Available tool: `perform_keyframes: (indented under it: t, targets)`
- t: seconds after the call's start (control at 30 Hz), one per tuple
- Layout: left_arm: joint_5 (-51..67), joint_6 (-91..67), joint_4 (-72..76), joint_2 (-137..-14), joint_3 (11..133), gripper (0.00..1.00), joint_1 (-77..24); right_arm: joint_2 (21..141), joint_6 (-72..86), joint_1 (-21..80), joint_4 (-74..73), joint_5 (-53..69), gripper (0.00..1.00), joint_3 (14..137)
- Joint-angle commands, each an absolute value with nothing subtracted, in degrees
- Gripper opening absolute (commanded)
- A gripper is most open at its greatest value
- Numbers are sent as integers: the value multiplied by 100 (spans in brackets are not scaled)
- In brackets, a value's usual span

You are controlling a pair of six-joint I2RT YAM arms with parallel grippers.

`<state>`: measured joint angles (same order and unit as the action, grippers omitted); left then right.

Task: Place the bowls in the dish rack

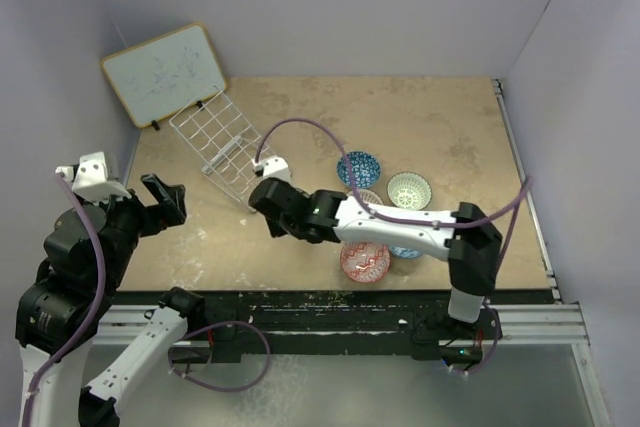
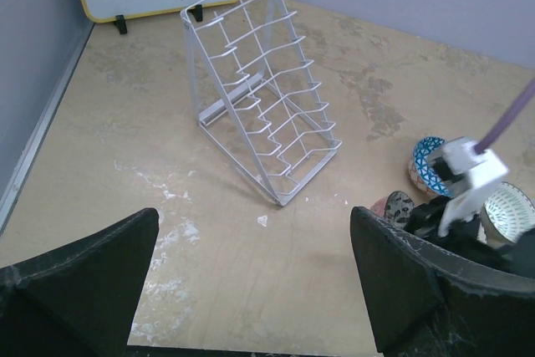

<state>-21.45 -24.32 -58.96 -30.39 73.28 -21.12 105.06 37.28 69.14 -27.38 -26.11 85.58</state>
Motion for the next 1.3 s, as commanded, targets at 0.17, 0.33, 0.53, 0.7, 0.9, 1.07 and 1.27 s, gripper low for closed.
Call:
perform_keyframes:
  t: [0.17,0.33,0.53,0.7,0.9,1.07,1.27]
  targets:
    - [-2142,-2293,-5858,-3212,7784,99,-2108,8934,3932,6212,1119,-733,0,7436]
    - [-2153,-2286,-5915,-3243,7912,99,-2101,8666,4280,5984,2416,-388,0,6946]
    - [-2123,-2333,-5924,-3236,7915,99,-2105,8576,5239,5810,5025,-735,0,5906]
    - [-2135,-2316,-5987,-3226,7962,99,-2101,8853,5566,5810,6057,-1434,0,5575]
    - [-2103,-2281,-6099,-3190,7979,99,-2104,9516,6156,5808,6542,-2105,0,5704]
    - [-2084,-2232,-6166,-3193,8010,99,-2105,10173,6681,5822,6546,-2616,0,6208]
    - [-2010,-2188,-6219,-3200,8088,99,-2109,10679,6845,5834,6937,-3035,0,6524]
